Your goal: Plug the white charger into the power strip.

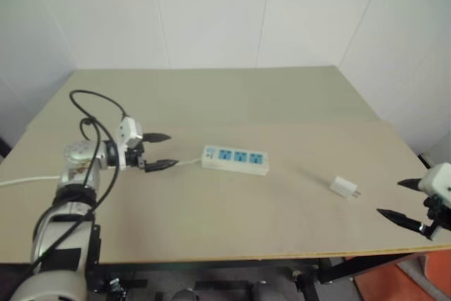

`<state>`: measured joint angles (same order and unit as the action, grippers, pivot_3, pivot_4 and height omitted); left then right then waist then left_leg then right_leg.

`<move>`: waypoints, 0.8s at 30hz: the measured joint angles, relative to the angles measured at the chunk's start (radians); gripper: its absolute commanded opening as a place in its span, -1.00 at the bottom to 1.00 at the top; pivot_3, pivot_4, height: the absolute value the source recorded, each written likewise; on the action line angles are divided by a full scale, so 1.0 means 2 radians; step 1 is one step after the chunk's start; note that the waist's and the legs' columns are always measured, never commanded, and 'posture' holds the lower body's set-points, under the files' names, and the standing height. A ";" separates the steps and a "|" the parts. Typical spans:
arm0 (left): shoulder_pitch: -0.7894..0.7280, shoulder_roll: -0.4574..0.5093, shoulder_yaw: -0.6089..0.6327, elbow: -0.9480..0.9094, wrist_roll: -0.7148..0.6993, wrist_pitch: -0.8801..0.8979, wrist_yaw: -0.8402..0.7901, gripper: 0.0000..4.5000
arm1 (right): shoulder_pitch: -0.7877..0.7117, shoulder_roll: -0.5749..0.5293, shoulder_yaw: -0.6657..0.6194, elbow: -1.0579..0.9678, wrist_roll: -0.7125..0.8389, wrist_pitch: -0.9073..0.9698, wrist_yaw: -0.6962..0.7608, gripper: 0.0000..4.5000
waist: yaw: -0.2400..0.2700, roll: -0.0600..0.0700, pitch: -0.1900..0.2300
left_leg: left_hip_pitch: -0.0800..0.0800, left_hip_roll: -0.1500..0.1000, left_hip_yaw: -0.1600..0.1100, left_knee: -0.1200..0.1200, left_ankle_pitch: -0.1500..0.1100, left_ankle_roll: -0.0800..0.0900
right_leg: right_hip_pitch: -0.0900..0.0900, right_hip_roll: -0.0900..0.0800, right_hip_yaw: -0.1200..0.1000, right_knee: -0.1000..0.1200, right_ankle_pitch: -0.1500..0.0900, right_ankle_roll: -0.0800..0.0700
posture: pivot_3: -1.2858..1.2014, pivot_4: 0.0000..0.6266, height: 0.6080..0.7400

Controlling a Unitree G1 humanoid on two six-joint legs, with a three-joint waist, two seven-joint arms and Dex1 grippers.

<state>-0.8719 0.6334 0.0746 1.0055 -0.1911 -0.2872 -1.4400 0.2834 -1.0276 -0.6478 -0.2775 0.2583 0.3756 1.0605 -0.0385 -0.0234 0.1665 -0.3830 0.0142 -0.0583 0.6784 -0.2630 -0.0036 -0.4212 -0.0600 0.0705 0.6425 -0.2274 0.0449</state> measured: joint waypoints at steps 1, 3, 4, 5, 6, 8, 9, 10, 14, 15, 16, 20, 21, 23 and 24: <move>-0.001 -0.001 0.000 0.003 0.001 -0.001 0.000 0.97 | 0.000 0.000 0.000 -0.001 0.000 0.000 0.000 1.00 | 0.000 0.000 0.000 | 0.000 0.000 0.000 0.000 0.000 0.000 | 0.000 0.000 0.000 0.000 0.000 0.000 | 0.03 -0.52 1.00; -0.003 -0.001 0.000 0.007 0.004 -0.004 0.002 0.97 | 0.001 0.000 0.000 -0.003 0.000 0.000 0.000 1.00 | 0.000 0.000 0.000 | 0.000 0.000 0.000 0.000 0.000 0.000 | 0.000 0.000 0.000 0.000 0.000 0.000 | 0.03 -0.52 1.00; -0.005 -0.002 -0.001 0.010 0.007 -0.007 0.003 0.97 | 0.001 0.000 0.000 -0.003 0.000 0.000 0.000 1.00 | 0.000 0.000 0.000 | 0.000 0.000 0.000 0.000 0.000 0.000 | 0.000 0.000 0.000 0.000 0.000 0.000 | 0.03 -0.52 1.00; -0.008 -0.002 -0.002 0.013 0.011 -0.009 0.006 0.97 | 0.001 0.000 0.000 -0.003 0.000 0.000 0.000 1.00 | 0.000 0.000 0.000 | 0.000 0.000 0.000 0.000 0.000 0.000 | 0.000 0.000 0.000 0.000 0.000 0.000 | 0.03 -0.52 1.00; -0.010 -0.003 -0.004 0.019 0.017 -0.009 0.012 0.97 | 0.001 0.000 0.000 -0.004 0.000 0.000 -0.001 1.00 | 0.000 0.000 0.000 | 0.000 0.000 0.000 0.000 0.000 0.000 | 0.000 0.000 0.000 0.000 0.000 0.000 | 0.03 -0.52 1.00; -0.016 -0.012 -0.011 0.038 0.031 -0.005 0.040 0.97 | 0.000 0.002 0.000 -0.006 0.000 0.003 -0.003 1.00 | 0.001 0.000 0.000 | 0.000 0.000 0.000 0.000 0.000 0.000 | 0.000 0.000 0.000 0.000 0.000 0.000 | 0.03 -0.52 1.00; -0.020 -0.019 -0.018 0.049 0.042 0.002 0.058 0.97 | -0.002 0.005 0.000 -0.009 0.000 0.008 -0.009 1.00 | 0.001 0.000 0.000 | 0.000 0.000 0.000 0.000 0.000 0.000 | 0.001 0.000 0.000 0.000 0.000 0.000 | 0.03 -0.52 1.00; -0.022 -0.028 -0.025 0.062 0.052 0.010 0.074 0.97 | -0.008 0.009 0.000 -0.016 0.002 0.017 -0.014 1.00 | 0.001 0.000 0.000 | 0.000 0.000 0.000 0.000 0.000 0.000 | 0.000 0.000 0.000 0.000 0.000 0.000 | 0.03 -0.52 1.00; -0.033 -0.057 -0.039 0.094 0.076 0.036 0.096 0.97 | -0.031 0.007 0.001 -0.059 0.031 0.093 -0.031 1.00 | 0.001 0.000 0.000 | -0.001 0.000 0.000 0.000 0.000 0.000 | 0.000 0.000 0.000 0.000 0.000 0.000 | 0.03 -0.52 1.00; -0.040 -0.064 -0.040 0.099 0.078 0.038 0.099 0.97 | -0.037 0.006 0.001 -0.076 0.041 0.115 -0.036 1.00 | 0.001 0.000 0.000 | -0.001 0.000 0.000 0.000 0.000 0.000 | 0.000 0.000 0.000 0.000 0.000 0.000 | 0.03 -0.52 1.00; -0.047 -0.070 -0.041 0.104 0.079 0.040 0.101 0.97 | -0.041 0.006 0.002 -0.092 0.047 0.131 -0.041 1.00 | 0.001 0.000 0.000 | -0.001 0.000 0.000 0.000 0.000 0.000 | 0.000 0.000 0.000 0.000 0.000 0.000 | 0.03 -0.52 1.00; -0.068 -0.091 -0.044 0.120 0.095 0.045 0.121 0.97 | -0.065 0.006 0.018 -0.152 0.073 0.192 -0.073 1.00 | 0.001 0.000 0.000 | 0.000 0.000 0.000 0.000 0.000 0.000 | 0.000 0.000 0.000 0.000 0.000 0.000 | 0.03 -0.52 1.00; -0.069 -0.095 -0.046 0.124 0.099 0.045 0.126 0.97 | -0.070 0.008 0.024 -0.164 0.077 0.201 -0.081 1.00 | 0.001 0.000 0.000 | 0.000 0.000 0.000 0.000 0.000 0.000 | 0.000 0.000 0.000 0.000 0.000 0.000 | 0.03 -0.52 1.00; -0.071 -0.102 -0.053 0.134 0.113 0.048 0.137 0.97 | -0.074 0.012 0.034 -0.187 0.081 0.220 -0.098 1.00 | 0.002 0.000 0.000 | -0.001 0.000 0.000 0.000 0.000 0.000 | 0.000 0.000 0.000 0.000 0.000 0.000 | 0.03 -0.52 1.00; -0.072 -0.104 -0.055 0.138 0.117 0.051 0.141 0.97 | -0.075 0.015 0.038 -0.198 0.083 0.229 -0.106 1.00 | 0.002 0.000 0.000 | -0.001 0.000 0.000 0.000 0.000 0.000 | 0.000 0.000 0.000 0.000 0.000 0.000 | 0.03 -0.52 1.00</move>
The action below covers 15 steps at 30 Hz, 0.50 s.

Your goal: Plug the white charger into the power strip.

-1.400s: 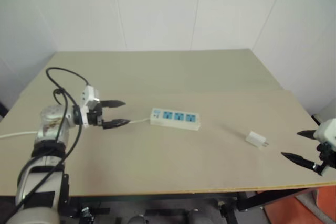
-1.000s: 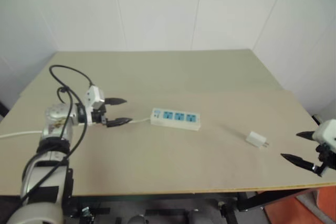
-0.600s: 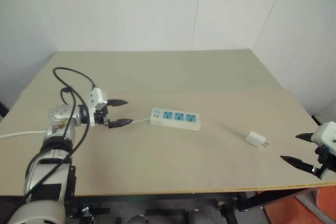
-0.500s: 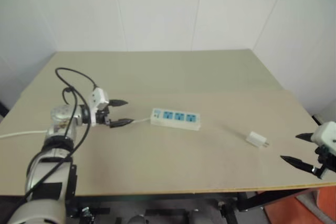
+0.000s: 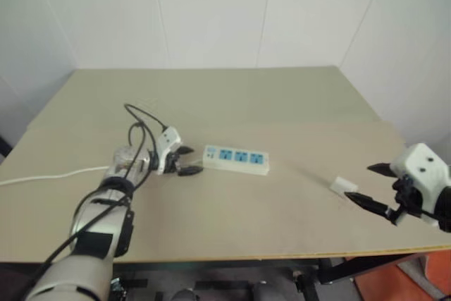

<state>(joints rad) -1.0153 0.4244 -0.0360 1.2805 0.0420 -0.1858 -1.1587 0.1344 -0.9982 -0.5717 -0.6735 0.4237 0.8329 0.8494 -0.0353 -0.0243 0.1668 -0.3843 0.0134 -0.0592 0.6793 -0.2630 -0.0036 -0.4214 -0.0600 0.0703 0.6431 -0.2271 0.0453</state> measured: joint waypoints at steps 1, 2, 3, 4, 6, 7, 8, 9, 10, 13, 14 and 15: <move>-0.005 0.000 -0.003 0.000 0.004 0.003 0.001 0.79 | 0.000 0.004 0.003 -0.009 0.002 0.007 -0.006 1.00 | 0.001 0.000 0.000 | 0.000 0.000 0.000 0.000 0.000 0.000 | 0.000 0.000 0.000 0.000 0.000 0.000 | 0.03 -0.52 1.00; -0.011 0.000 -0.007 0.002 0.011 0.009 0.000 0.69 | 0.000 0.008 0.004 -0.016 0.005 0.014 -0.013 1.00 | 0.001 0.000 0.000 | 0.000 0.000 0.000 0.000 0.000 0.000 | 0.000 0.000 0.000 0.000 0.000 0.000 | 0.03 -0.52 1.00; -0.017 0.000 -0.011 0.004 0.018 0.015 0.000 0.56 | 0.002 0.013 0.004 -0.022 0.006 0.020 -0.019 1.00 | 0.003 0.000 0.000 | 0.000 0.000 0.000 0.000 0.000 0.000 | 0.000 0.000 0.000 0.000 0.000 0.000 | 0.03 -0.52 1.00; -0.020 0.000 -0.013 0.005 0.020 0.019 -0.001 0.42 | 0.004 0.015 0.006 -0.025 0.006 0.025 -0.024 1.00 | 0.004 0.000 0.000 | 0.000 0.000 0.000 0.000 0.000 0.000 | 0.000 0.000 0.000 0.000 0.000 0.000 | 0.03 -0.52 1.00; -0.023 0.001 -0.016 0.006 0.026 0.027 0.002 0.11 | 0.012 0.018 0.008 -0.031 0.005 0.035 -0.036 1.00 | 0.004 0.000 0.000 | 0.000 0.000 0.000 0.000 0.000 0.000 | 0.000 0.000 0.000 0.000 0.000 0.000 | 0.03 -0.52 1.00; -0.023 0.001 -0.017 0.006 0.027 0.029 0.005 -0.02 | 0.015 0.018 0.009 -0.031 0.005 0.038 -0.041 1.00 | 0.005 0.000 0.000 | 0.000 0.000 0.000 0.000 0.000 0.000 | 0.000 0.000 0.000 0.000 0.000 0.000 | 0.03 -0.52 1.00; -0.024 0.001 -0.019 0.006 0.031 0.030 0.008 -0.20 | 0.015 0.021 0.011 -0.032 0.005 0.041 -0.046 1.00 | 0.005 0.000 0.000 | 0.001 0.000 0.000 0.000 0.000 0.000 | 0.000 0.000 0.000 0.000 0.000 0.000 | 0.03 -0.52 1.00; -0.024 0.001 -0.019 0.006 0.033 0.032 0.012 -0.34 | 0.015 0.022 0.013 -0.033 0.005 0.045 -0.051 1.00 | 0.005 0.000 0.000 | 0.001 0.000 0.000 0.000 0.000 0.000 | 0.000 0.000 0.000 0.000 0.000 0.000 | 0.03 -0.52 1.00; -0.025 0.001 -0.019 0.006 0.033 0.033 0.013 -0.48 | 0.014 0.023 0.017 -0.033 0.005 0.046 -0.054 1.00 | 0.005 0.000 0.000 | 0.001 0.000 0.000 0.000 0.000 0.000 | 0.000 0.000 0.000 0.000 0.000 0.000 | 0.03 -0.52 1.00; -0.026 0.001 -0.012 0.006 0.031 0.043 0.006 -0.92 | 0.013 0.025 0.028 -0.034 0.005 0.047 -0.064 1.00 | 0.005 0.000 0.000 | 0.001 0.000 0.000 0.000 0.000 0.000 | 0.001 0.000 0.000 0.000 0.000 0.000 | 0.03 -0.52 1.00; -0.026 0.001 -0.011 0.006 0.029 0.046 0.001 -0.99 | 0.012 0.025 0.031 -0.034 0.005 0.047 -0.067 1.00 | 0.005 0.000 0.000 | 0.001 0.000 0.000 0.000 0.000 0.000 | 0.001 0.000 0.000 0.000 0.000 0.000 | 0.03 -0.52 1.00; -0.026 0.001 -0.009 0.006 0.027 0.049 -0.002 -0.99 | 0.011 0.025 0.034 -0.034 0.005 0.047 -0.069 1.00 | 0.005 0.000 0.000 | 0.001 0.000 0.000 0.000 0.000 0.000 | 0.001 0.000 0.000 0.000 0.000 0.000 | 0.03 -0.52 1.00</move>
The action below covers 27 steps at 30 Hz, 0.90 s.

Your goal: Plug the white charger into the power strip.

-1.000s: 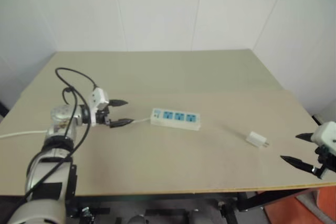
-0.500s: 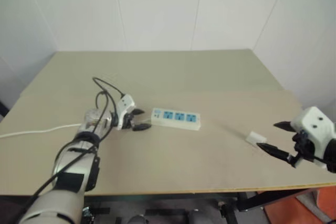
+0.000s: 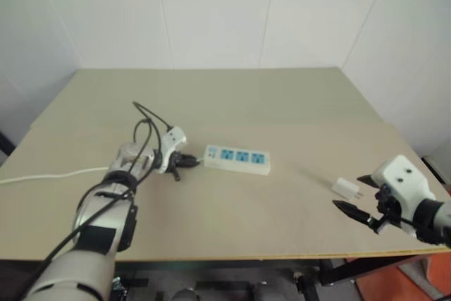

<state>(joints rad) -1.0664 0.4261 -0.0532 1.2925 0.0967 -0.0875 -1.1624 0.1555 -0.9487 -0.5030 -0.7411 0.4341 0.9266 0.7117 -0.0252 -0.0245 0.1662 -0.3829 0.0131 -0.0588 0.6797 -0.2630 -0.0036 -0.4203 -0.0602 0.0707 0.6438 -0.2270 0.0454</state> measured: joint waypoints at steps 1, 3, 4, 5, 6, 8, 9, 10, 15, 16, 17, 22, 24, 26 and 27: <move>0.000 0.000 0.002 0.000 -0.002 0.000 -0.001 -0.99 | -0.003 0.000 0.005 0.000 0.000 0.000 -0.002 1.00 | 0.000 0.000 0.000 | 0.000 0.000 0.000 0.000 0.000 0.000 | 0.000 0.000 0.000 0.000 0.000 0.000 | 0.03 -0.52 1.00; 0.002 -0.002 0.009 -0.001 -0.005 -0.001 0.007 -0.99 | -0.007 0.000 0.014 0.002 -0.001 -0.001 -0.005 1.00 | 0.000 0.000 0.000 | 0.000 0.000 0.000 0.000 0.000 0.000 | 0.000 0.000 0.000 0.000 0.000 0.000 | 0.03 -0.52 1.00; 0.004 -0.004 0.012 -0.001 -0.008 0.000 0.014 -0.99 | -0.008 0.000 0.017 0.003 -0.004 -0.002 -0.007 1.00 | 0.001 0.000 0.000 | 0.000 0.000 0.000 0.000 0.000 0.000 | 0.000 0.000 0.000 0.000 0.000 0.000 | 0.03 -0.52 1.00; 0.004 -0.007 0.018 -0.003 -0.012 0.006 0.023 -0.99 | -0.010 0.000 0.021 0.005 -0.007 -0.004 -0.009 1.00 | 0.002 0.000 0.000 | -0.001 0.000 0.000 0.000 0.000 0.000 | -0.001 0.000 0.000 0.000 0.000 0.000 | 0.03 -0.52 1.00; 0.004 -0.010 0.022 -0.010 -0.015 0.018 0.024 -0.99 | -0.012 0.000 0.026 0.007 -0.009 -0.005 -0.009 1.00 | 0.003 0.000 0.000 | -0.001 0.000 0.000 0.000 0.000 0.000 | -0.001 0.000 0.000 0.000 0.000 0.000 | 0.03 -0.52 1.00; 0.004 -0.012 0.031 -0.028 -0.031 0.052 0.014 -0.99 | -0.014 0.000 0.030 0.008 -0.009 -0.006 -0.010 1.00 | 0.004 0.000 0.000 | -0.001 0.000 0.000 0.000 0.000 0.000 | -0.001 0.000 0.000 0.000 0.000 0.000 | 0.03 -0.52 1.00; 0.005 -0.012 0.034 -0.045 -0.039 0.074 0.002 -0.99 | -0.015 0.000 0.031 0.010 -0.010 -0.007 -0.010 1.00 | 0.005 0.000 0.000 | -0.001 0.000 0.000 0.000 0.000 0.000 | -0.001 0.000 0.000 0.000 0.000 0.000 | 0.03 -0.52 1.00; 0.006 -0.011 0.036 -0.067 -0.047 0.096 -0.007 -0.99 | -0.016 0.001 0.032 0.012 -0.010 -0.010 -0.011 1.00 | 0.005 0.000 0.000 | -0.001 0.000 0.000 0.000 0.000 0.000 | -0.001 0.000 0.000 0.000 0.000 0.000 | 0.03 -0.52 1.00; 0.096 -0.002 0.028 -0.331 -0.087 0.272 -0.015 -0.99 | -0.023 0.006 0.046 0.018 -0.012 -0.016 -0.016 1.00 | 0.003 0.000 0.000 | -0.001 0.000 0.000 0.000 0.000 0.000 | -0.001 0.000 0.000 0.000 0.000 0.000 | 0.03 -0.52 1.00; 0.128 0.000 0.021 -0.401 -0.092 0.316 -0.008 -0.99 | -0.024 0.009 0.049 0.020 -0.012 -0.016 -0.018 1.00 | 0.003 0.000 0.000 | -0.001 0.000 0.000 0.000 0.000 0.000 | -0.001 0.000 0.000 0.000 0.000 0.000 | 0.03 -0.52 1.00; 0.151 0.000 0.015 -0.453 -0.097 0.353 0.002 -0.99 | -0.025 0.010 0.050 0.021 -0.012 -0.016 -0.018 1.00 | 0.003 0.000 0.000 | -0.001 0.000 0.000 0.000 0.000 0.000 | -0.001 0.000 0.000 0.000 0.000 0.000 | 0.03 -0.52 1.00; 0.235 -0.011 -0.004 -0.660 -0.126 0.516 0.076 -0.99 | -0.031 0.014 0.065 0.026 -0.015 -0.021 -0.023 1.00 | 0.007 0.000 0.000 | 0.000 0.000 0.000 0.001 0.000 0.000 | 0.000 0.000 0.000 0.000 0.000 0.000 | 0.03 -0.52 1.00; 0.245 -0.020 -0.001 -0.697 -0.135 0.566 0.109 -0.99 | -0.032 0.017 0.072 0.028 -0.016 -0.022 -0.024 1.00 | 0.007 0.000 0.000 | 0.000 0.000 0.000 0.001 0.000 0.000 | 0.000 0.000 0.000 0.000 0.000 0.000 | 0.03 -0.52 1.00; 0.256 -0.024 0.003 -0.720 -0.148 0.592 0.129 -0.86 | -0.032 0.017 0.077 0.030 -0.018 -0.025 -0.028 1.00 | 0.006 0.000 0.000 | 0.000 0.000 0.000 0.000 0.000 0.000 | 0.000 0.000 0.000 0.000 0.000 0.000 | 0.03 -0.52 1.00; 0.265 -0.024 0.004 -0.730 -0.152 0.594 0.137 -0.71 | -0.032 0.017 0.080 0.032 -0.021 -0.026 -0.030 1.00 | 0.006 0.000 0.000 | 0.000 0.000 0.000 0.000 0.000 0.000 | 0.000 0.000 0.000 0.000 0.000 0.000 | 0.03 -0.52 1.00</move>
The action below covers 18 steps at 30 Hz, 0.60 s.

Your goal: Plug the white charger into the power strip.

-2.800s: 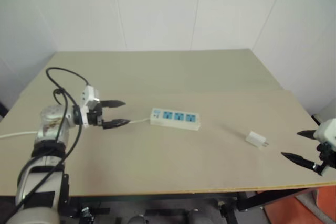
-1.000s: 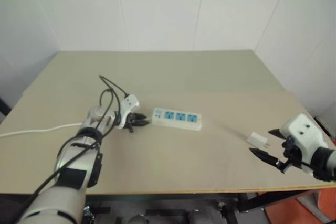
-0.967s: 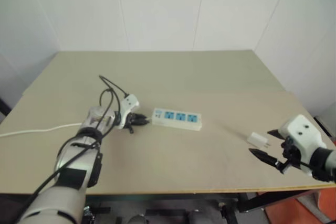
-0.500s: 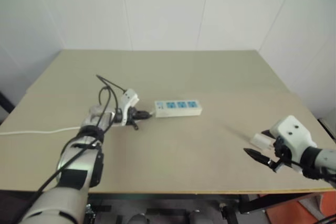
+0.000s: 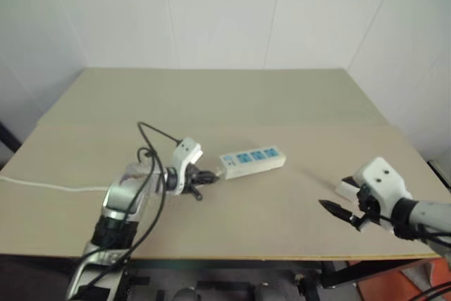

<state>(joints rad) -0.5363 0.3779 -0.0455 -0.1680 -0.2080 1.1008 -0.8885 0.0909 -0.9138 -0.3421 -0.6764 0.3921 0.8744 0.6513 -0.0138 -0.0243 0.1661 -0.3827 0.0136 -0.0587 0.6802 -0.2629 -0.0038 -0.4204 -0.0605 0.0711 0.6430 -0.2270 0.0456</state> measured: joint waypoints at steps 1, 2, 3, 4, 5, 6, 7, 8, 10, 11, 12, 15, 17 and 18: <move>0.008 0.000 0.002 -0.004 -0.008 0.000 0.005 -0.62 | 0.000 0.000 0.004 0.001 -0.004 -0.001 -0.001 1.00 | 0.000 0.000 0.000 | 0.000 0.000 0.000 0.000 0.000 0.000 | 0.000 0.000 0.000 0.000 0.000 0.000 | 0.03 -0.52 1.00; 0.014 0.000 0.004 -0.007 -0.016 0.000 0.006 -0.48 | 0.000 0.000 0.006 0.003 -0.006 -0.001 -0.002 1.00 | -0.001 0.000 0.000 | 0.000 0.000 0.000 0.000 0.000 0.000 | 0.000 0.000 0.000 0.000 0.000 0.000 | 0.03 -0.52 1.00; 0.018 0.001 0.006 -0.008 -0.027 -0.001 0.006 -0.34 | -0.001 0.001 0.008 0.005 -0.007 -0.002 -0.003 1.00 | -0.001 0.000 0.000 | 0.000 0.000 0.000 0.000 0.000 0.000 | 0.000 0.000 0.000 0.000 0.000 0.000 | 0.03 -0.52 1.00; 0.020 0.004 0.008 -0.010 -0.037 -0.003 0.004 -0.18 | -0.001 0.002 0.009 0.008 -0.008 -0.002 -0.003 1.00 | 0.000 0.000 0.000 | 0.000 0.000 0.000 0.000 0.000 0.000 | 0.000 0.000 0.000 0.000 0.000 0.000 | 0.03 -0.52 1.00; 0.022 0.012 0.008 -0.015 -0.047 -0.006 -0.001 -0.03 | -0.003 0.003 0.010 0.009 -0.009 -0.002 -0.004 1.00 | -0.001 0.000 0.000 | 0.000 0.000 0.000 0.000 0.000 0.000 | 0.000 0.000 0.000 0.000 0.000 0.000 | 0.03 -0.52 1.00; 0.023 0.023 0.008 -0.021 -0.055 -0.011 -0.008 0.12 | -0.003 0.003 0.010 0.009 -0.009 -0.003 -0.004 1.00 | -0.001 0.000 0.000 | 0.000 0.000 0.000 0.000 0.000 0.000 | 0.000 0.000 0.000 0.000 0.000 0.000 | 0.03 -0.52 1.00; 0.025 0.034 0.009 -0.025 -0.062 -0.020 -0.017 0.28 | -0.003 0.003 0.010 0.009 -0.009 -0.004 -0.004 1.00 | -0.001 0.000 0.000 | 0.001 0.000 0.000 0.000 0.000 0.000 | 0.000 0.000 0.000 0.000 0.000 0.000 | 0.03 -0.52 1.00; 0.027 0.041 0.012 -0.027 -0.073 -0.030 -0.027 0.41 | -0.003 0.003 0.010 0.009 -0.009 -0.004 -0.004 1.00 | -0.002 0.000 0.000 | 0.001 0.000 0.000 0.000 0.000 0.000 | 0.000 0.000 0.000 0.000 0.000 0.000 | 0.03 -0.52 1.00; 0.032 0.050 0.025 -0.027 -0.096 -0.051 -0.048 0.72 | -0.003 0.003 0.010 0.009 -0.010 -0.005 -0.004 1.00 | -0.002 0.000 0.000 | 0.001 0.000 0.000 0.000 0.000 0.000 | 0.000 0.000 0.000 0.000 0.000 0.000 | 0.03 -0.52 1.00; 0.032 0.057 0.030 -0.024 -0.108 -0.067 -0.062 0.87 | -0.003 0.003 0.010 0.009 -0.010 -0.006 -0.004 1.00 | -0.001 0.000 0.000 | 0.000 0.000 0.000 0.000 0.000 0.000 | 0.000 0.000 0.000 0.000 0.000 0.000 | 0.03 -0.52 1.00; 0.032 0.064 0.035 -0.022 -0.115 -0.079 -0.071 0.98 | -0.002 0.004 0.010 0.009 -0.010 -0.007 -0.004 1.00 | -0.001 0.000 0.000 | 0.000 0.000 0.000 0.000 0.000 0.000 | 0.000 0.000 0.000 0.000 0.000 0.000 | 0.03 -0.52 1.00; 0.030 0.057 0.063 0.008 -0.137 -0.139 -0.090 0.98 | 0.004 0.009 0.010 0.009 -0.010 -0.009 -0.004 1.00 | 0.000 0.000 0.000 | 0.000 0.000 0.000 0.000 0.000 0.000 | 0.000 0.000 0.000 0.000 0.000 0.000 | 0.03 -0.52 1.00; 0.016 0.034 0.080 0.051 -0.154 -0.171 -0.091 0.98 | 0.005 0.010 0.010 0.009 -0.010 -0.009 -0.005 1.00 | 0.001 0.000 0.000 | 0.001 0.000 0.000 0.000 0.000 0.000 | 0.001 0.000 0.000 0.000 0.000 0.000 | 0.03 -0.52 1.00; 0.010 0.027 0.085 0.070 -0.156 -0.185 -0.092 0.98 | 0.005 0.010 0.010 0.008 -0.010 -0.010 -0.006 1.00 | 0.001 0.000 0.000 | 0.000 0.000 0.000 0.000 0.000 0.000 | 0.001 0.000 0.000 0.000 0.000 0.000 | 0.03 -0.52 1.00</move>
<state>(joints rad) -0.5173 0.4318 0.1252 -0.0289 -0.5208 0.7315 -1.0735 0.1018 -0.8928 -0.3214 -0.6595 0.3725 0.8546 0.6398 -0.0116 -0.0242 0.1661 -0.3818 0.0137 -0.0580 0.6804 -0.2628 -0.0039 -0.4194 -0.0605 0.0710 0.6421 -0.2265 0.0450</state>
